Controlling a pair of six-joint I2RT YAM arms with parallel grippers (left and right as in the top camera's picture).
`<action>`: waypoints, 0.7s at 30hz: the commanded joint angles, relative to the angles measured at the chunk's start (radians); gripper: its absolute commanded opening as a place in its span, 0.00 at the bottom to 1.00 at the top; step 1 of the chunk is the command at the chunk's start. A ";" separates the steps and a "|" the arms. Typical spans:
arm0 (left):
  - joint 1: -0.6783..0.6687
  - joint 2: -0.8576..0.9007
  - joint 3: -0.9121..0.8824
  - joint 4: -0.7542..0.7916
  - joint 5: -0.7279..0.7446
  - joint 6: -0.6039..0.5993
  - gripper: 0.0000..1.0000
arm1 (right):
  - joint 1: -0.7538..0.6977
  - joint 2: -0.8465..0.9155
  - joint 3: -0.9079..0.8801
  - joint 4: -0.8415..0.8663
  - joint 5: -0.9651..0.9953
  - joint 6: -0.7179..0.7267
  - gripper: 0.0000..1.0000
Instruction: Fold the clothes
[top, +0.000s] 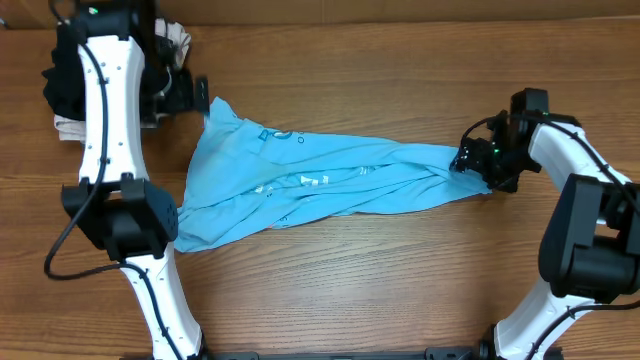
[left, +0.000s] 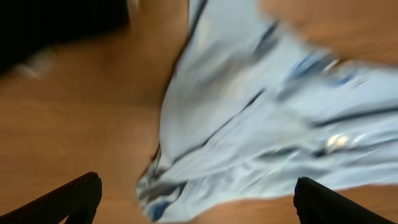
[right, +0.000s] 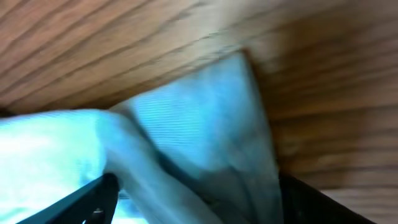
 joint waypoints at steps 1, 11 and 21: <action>-0.013 -0.047 0.159 -0.005 0.042 0.014 1.00 | 0.045 -0.009 -0.076 0.078 -0.026 -0.017 0.68; -0.012 -0.047 0.196 0.030 0.026 0.015 1.00 | -0.128 -0.030 0.013 0.016 0.071 0.153 0.04; -0.012 -0.047 0.196 0.079 0.026 0.015 1.00 | -0.375 -0.032 0.232 -0.212 -0.047 0.063 0.04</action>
